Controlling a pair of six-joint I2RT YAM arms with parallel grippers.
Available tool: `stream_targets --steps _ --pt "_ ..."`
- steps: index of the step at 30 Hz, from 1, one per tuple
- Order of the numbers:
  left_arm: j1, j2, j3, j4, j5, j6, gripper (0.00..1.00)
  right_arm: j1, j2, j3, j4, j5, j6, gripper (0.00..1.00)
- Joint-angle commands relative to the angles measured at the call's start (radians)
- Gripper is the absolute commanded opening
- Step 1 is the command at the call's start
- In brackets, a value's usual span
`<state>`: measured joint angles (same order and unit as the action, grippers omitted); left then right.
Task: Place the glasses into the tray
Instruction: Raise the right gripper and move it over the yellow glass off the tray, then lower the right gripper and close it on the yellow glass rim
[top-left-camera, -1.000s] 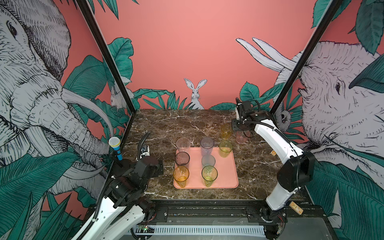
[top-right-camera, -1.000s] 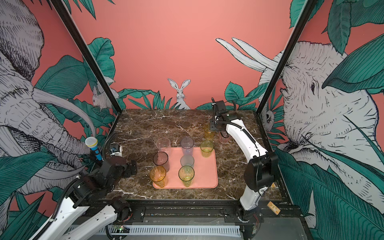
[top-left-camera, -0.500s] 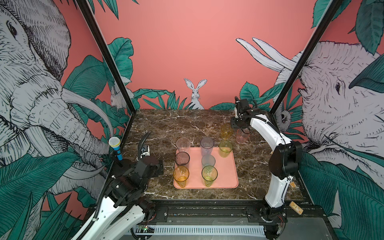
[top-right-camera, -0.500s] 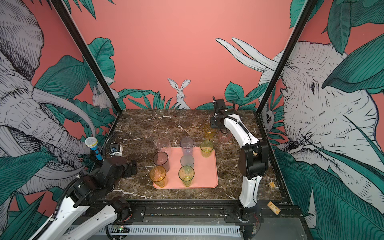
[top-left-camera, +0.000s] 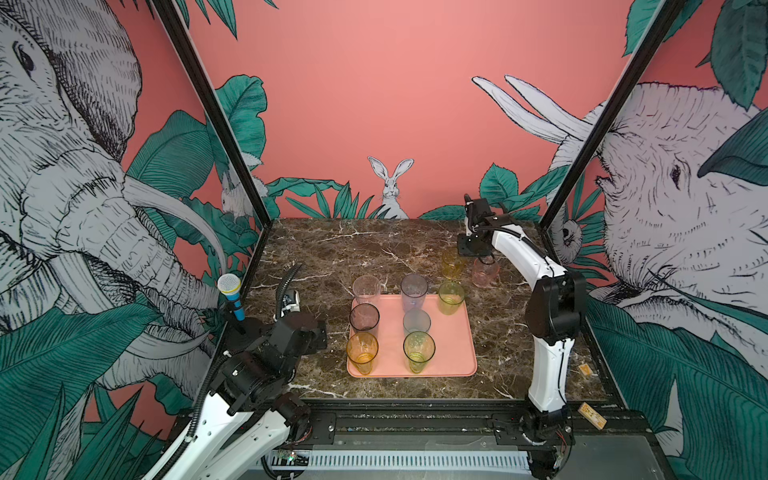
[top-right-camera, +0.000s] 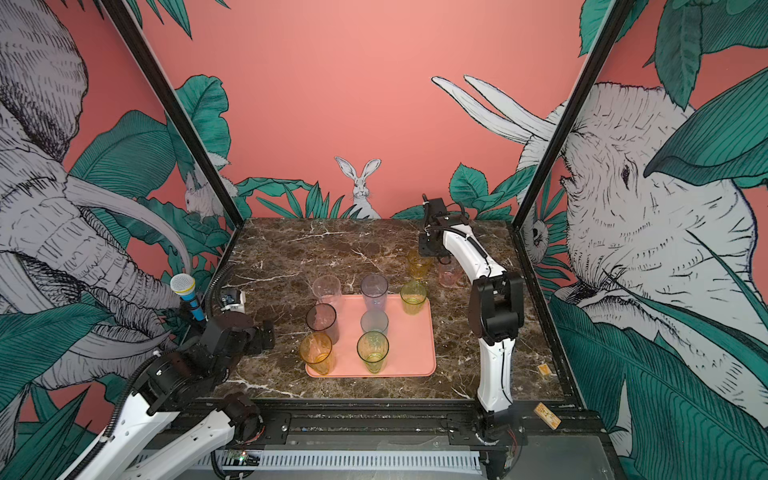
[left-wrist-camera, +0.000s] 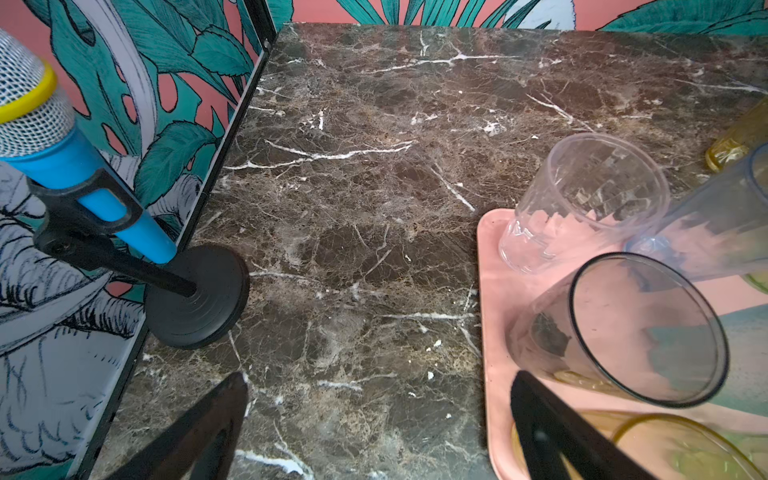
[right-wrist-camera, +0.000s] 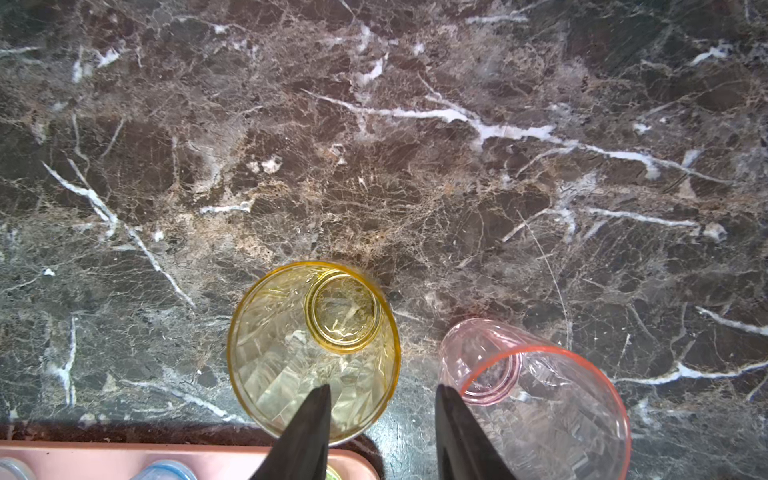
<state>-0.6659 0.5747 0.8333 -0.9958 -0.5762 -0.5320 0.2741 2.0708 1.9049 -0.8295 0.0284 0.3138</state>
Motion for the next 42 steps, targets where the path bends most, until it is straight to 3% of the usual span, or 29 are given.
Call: stream_targets --steps 1,18,42 --pt "0.002 -0.006 -0.005 0.002 -0.007 -0.008 0.99 -0.006 0.029 0.043 -0.027 -0.005 0.0 0.44" --pt "0.003 -0.006 -0.005 0.002 -0.009 -0.005 1.0 -0.006 0.136 0.144 -0.067 -0.019 0.013 0.42" --pt "0.003 -0.015 -0.007 0.003 -0.006 -0.005 0.99 -0.008 0.175 0.16 -0.061 -0.024 0.025 0.29"
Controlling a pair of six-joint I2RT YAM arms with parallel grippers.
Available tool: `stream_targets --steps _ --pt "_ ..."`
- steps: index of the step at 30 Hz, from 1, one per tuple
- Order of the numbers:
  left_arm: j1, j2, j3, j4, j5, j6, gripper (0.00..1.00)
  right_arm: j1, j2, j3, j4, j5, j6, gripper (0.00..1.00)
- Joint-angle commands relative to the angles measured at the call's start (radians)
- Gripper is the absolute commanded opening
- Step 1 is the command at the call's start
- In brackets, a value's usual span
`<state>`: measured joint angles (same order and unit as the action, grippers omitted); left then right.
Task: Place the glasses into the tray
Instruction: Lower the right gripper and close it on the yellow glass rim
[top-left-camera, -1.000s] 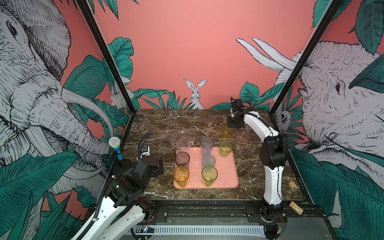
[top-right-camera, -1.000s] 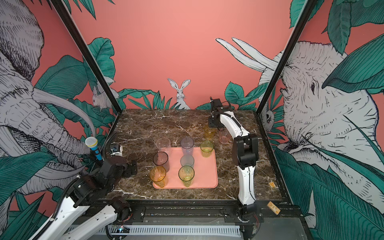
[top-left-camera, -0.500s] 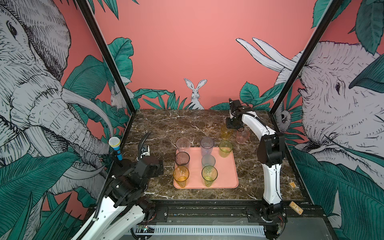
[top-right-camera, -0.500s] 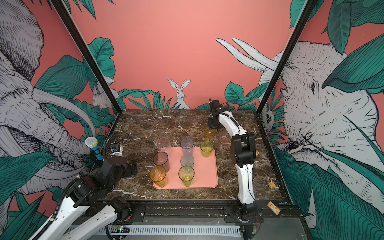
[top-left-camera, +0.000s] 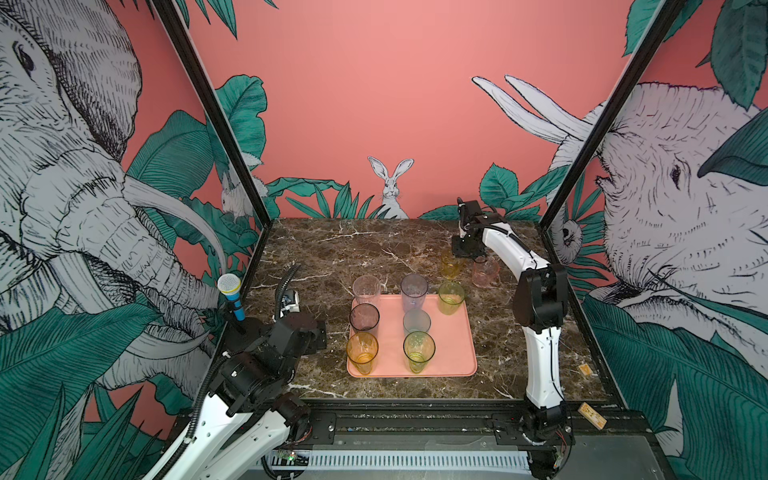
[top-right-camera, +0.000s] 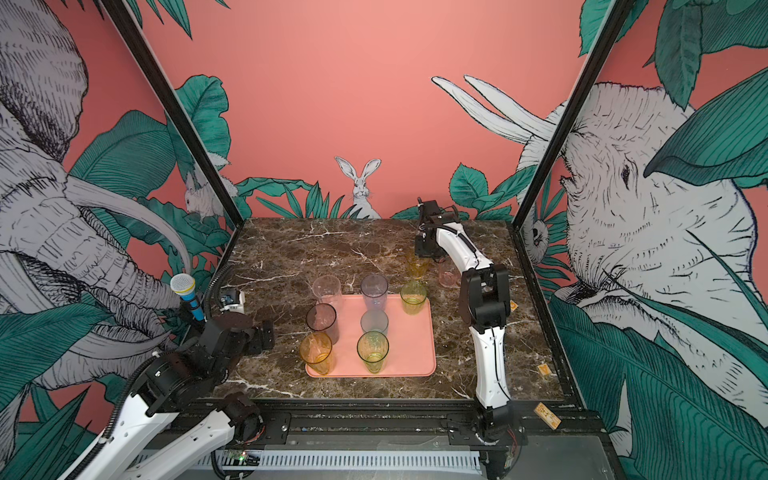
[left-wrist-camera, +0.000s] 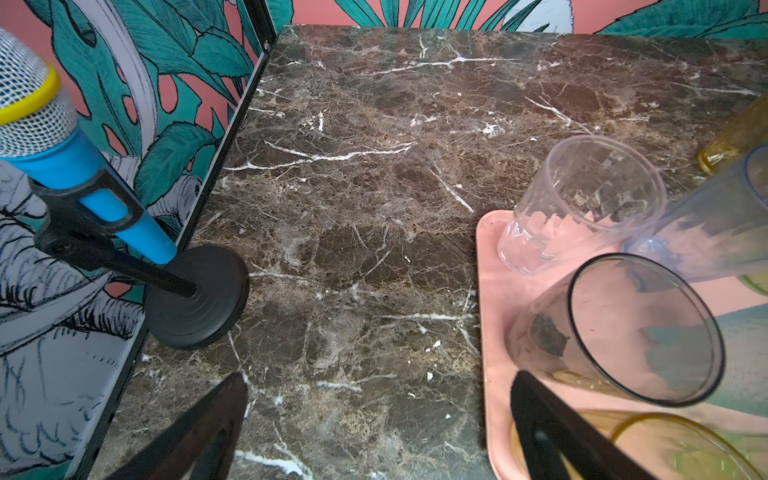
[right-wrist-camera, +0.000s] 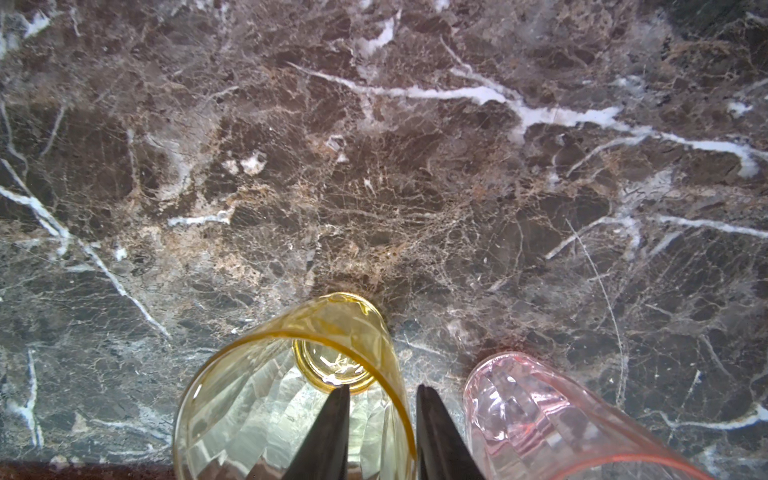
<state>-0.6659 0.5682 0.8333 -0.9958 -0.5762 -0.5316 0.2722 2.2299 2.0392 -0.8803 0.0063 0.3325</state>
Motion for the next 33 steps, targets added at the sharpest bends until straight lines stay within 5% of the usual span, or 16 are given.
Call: stream_targets --steps 1,27,33 --pt "0.003 -0.007 -0.007 0.005 -0.006 -0.005 0.99 -0.007 0.017 0.026 -0.009 -0.002 0.006 0.28" --pt "0.002 -0.017 -0.009 0.003 -0.005 -0.008 0.99 -0.009 0.035 0.015 0.0 -0.004 0.013 0.18" --pt "0.003 -0.015 -0.009 0.004 -0.005 -0.008 1.0 -0.01 0.027 0.018 -0.001 -0.006 0.013 0.09"
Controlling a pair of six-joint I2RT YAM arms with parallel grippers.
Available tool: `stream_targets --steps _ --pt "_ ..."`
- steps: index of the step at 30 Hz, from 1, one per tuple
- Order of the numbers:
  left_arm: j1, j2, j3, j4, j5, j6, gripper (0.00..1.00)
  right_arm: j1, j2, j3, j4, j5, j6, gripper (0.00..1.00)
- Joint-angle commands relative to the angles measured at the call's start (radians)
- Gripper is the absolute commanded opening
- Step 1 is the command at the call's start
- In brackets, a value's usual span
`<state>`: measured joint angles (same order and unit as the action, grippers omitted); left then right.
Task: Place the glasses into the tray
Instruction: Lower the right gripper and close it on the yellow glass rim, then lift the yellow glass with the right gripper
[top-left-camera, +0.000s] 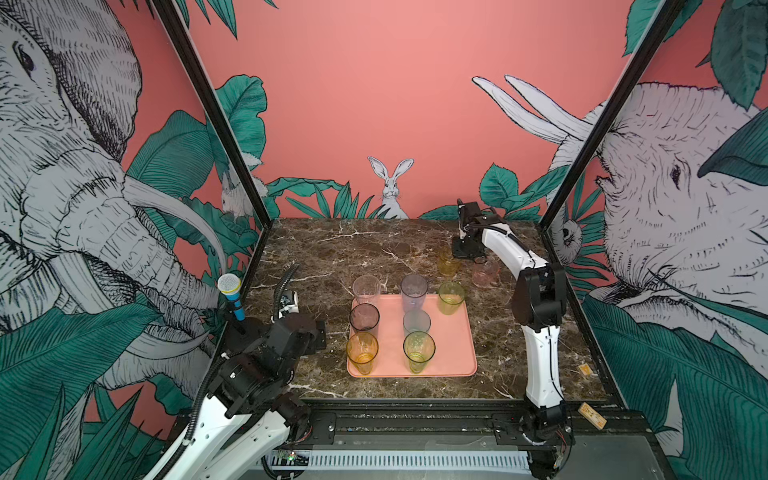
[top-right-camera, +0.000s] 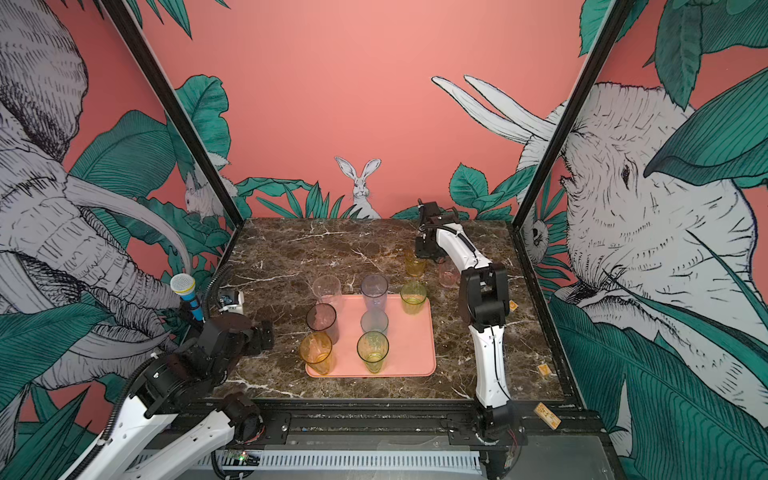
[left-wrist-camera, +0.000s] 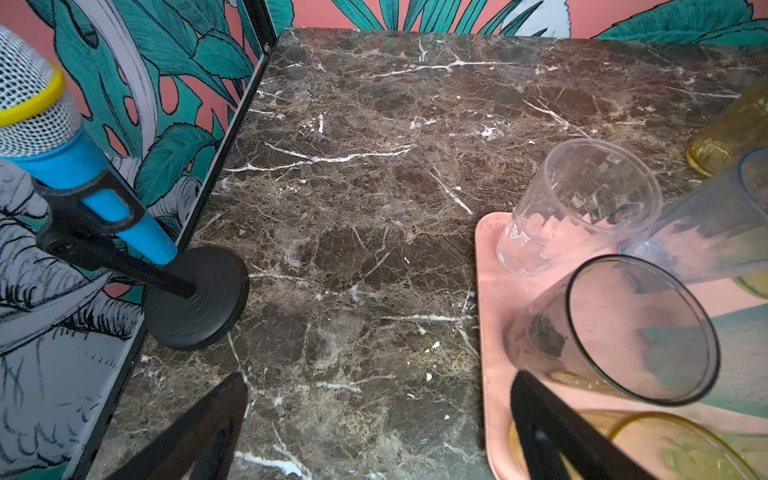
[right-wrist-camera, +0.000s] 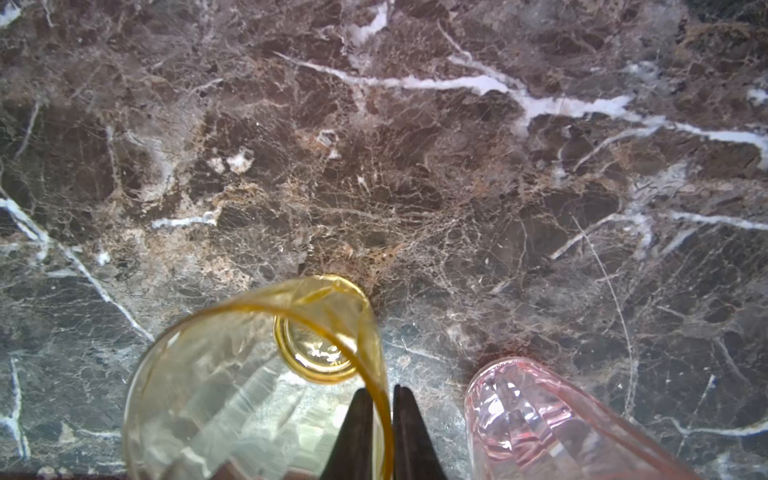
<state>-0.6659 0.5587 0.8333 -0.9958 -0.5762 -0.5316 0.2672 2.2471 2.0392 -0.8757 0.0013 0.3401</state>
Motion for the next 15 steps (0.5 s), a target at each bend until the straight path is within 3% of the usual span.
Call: stream_targets --steps 1,15 --pt "0.002 -0.006 -0.01 0.003 -0.005 -0.008 1.0 -0.005 0.006 0.016 -0.006 -0.001 0.005 0.07" --pt "0.003 -0.006 -0.011 0.004 -0.005 -0.009 1.0 -0.006 -0.124 0.014 -0.07 0.02 -0.007 0.02"
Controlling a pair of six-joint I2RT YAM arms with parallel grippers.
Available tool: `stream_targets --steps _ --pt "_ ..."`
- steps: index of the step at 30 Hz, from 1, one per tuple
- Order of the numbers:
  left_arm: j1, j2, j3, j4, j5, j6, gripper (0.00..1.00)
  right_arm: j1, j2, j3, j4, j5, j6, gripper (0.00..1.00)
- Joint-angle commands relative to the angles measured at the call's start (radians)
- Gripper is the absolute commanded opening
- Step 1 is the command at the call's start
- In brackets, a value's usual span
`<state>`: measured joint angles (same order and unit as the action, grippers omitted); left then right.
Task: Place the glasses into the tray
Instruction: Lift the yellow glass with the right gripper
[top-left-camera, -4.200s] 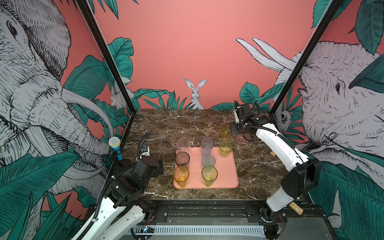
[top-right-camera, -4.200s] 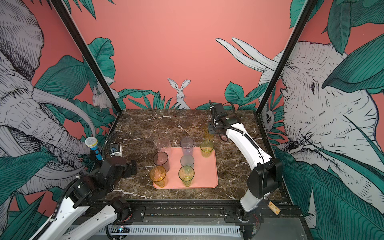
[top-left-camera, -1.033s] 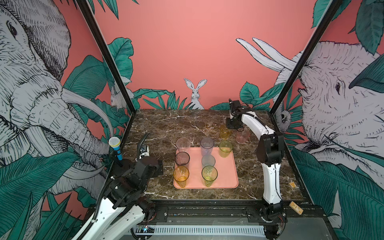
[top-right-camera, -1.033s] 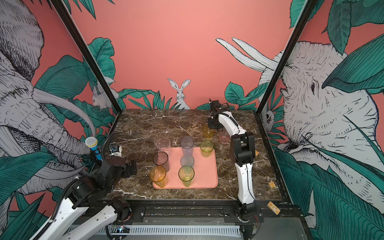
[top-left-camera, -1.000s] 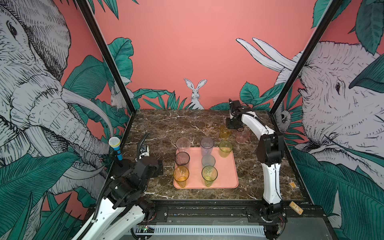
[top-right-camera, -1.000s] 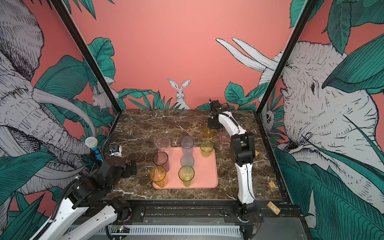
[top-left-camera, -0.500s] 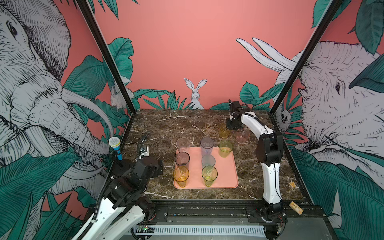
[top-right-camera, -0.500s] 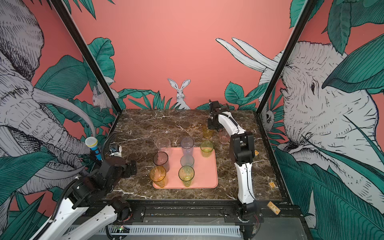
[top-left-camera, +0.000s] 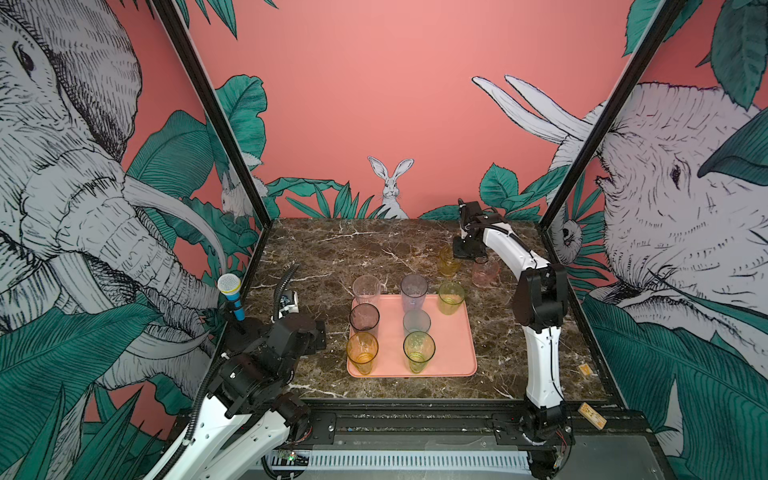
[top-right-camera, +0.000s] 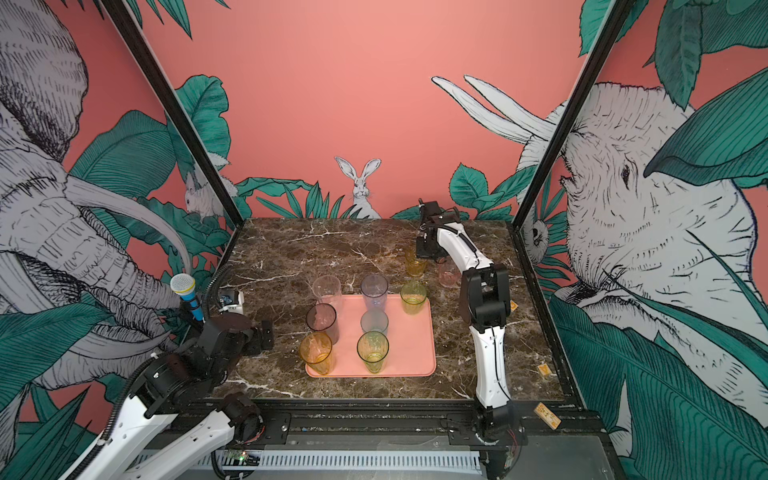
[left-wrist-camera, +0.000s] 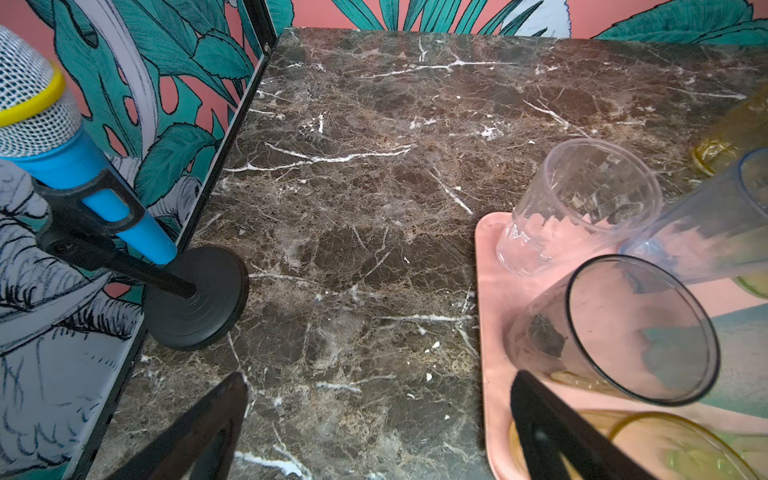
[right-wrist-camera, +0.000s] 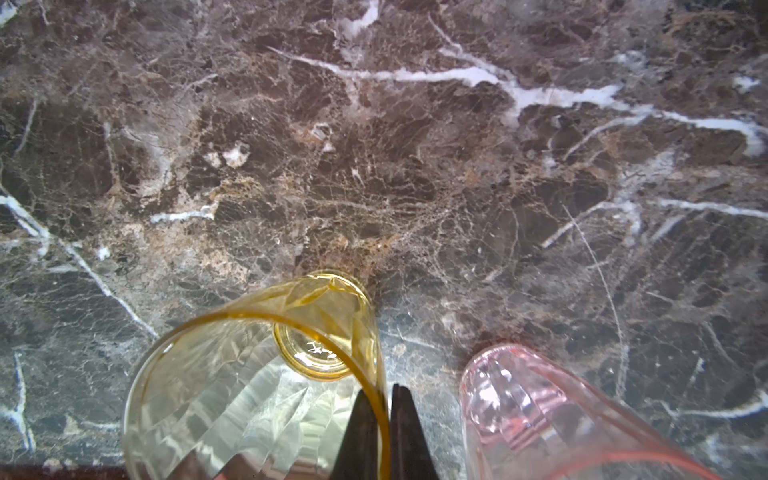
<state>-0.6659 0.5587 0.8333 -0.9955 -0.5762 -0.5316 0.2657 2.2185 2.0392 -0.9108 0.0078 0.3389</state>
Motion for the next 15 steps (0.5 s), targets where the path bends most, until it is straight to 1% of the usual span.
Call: stream_targets --steps 1,15 --pt "0.002 -0.006 -0.011 0.005 -0.005 -0.01 0.99 -0.003 -0.108 0.013 -0.043 0.016 -0.006 0.02" --pt "0.003 -0.008 -0.013 0.014 0.002 -0.001 0.99 -0.003 -0.373 -0.137 -0.083 0.021 -0.004 0.01"
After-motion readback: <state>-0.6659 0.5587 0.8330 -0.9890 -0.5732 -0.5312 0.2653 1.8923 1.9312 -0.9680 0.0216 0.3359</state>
